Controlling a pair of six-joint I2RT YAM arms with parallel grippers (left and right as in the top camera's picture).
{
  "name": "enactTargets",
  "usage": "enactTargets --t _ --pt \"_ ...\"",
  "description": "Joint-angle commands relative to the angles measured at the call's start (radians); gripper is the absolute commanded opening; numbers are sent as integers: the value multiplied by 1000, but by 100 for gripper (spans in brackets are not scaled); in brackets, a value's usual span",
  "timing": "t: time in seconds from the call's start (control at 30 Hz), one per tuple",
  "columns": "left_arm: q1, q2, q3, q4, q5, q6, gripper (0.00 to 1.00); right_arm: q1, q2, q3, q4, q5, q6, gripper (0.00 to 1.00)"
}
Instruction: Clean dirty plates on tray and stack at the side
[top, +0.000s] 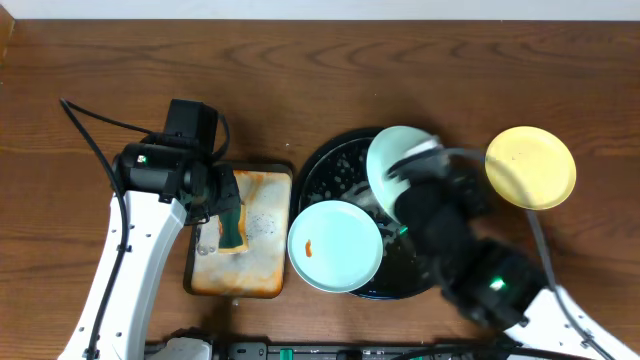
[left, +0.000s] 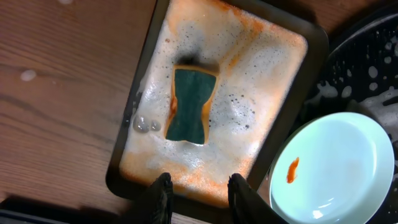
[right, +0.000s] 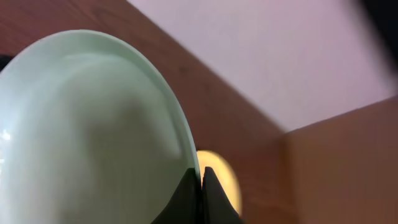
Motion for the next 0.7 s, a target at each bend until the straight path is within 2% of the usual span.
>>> enactTargets --t 0.0,0.17,0.67 --pt "6 -8 -4 0 -2 6 32 97 63 17 4 307 -83 1" --pt "6 -8 -4 0 -2 6 31 129 136 17 6 425 -86 1" --pt "6 -8 -4 4 -2 6 31 128 161 17 20 433 -90 1"
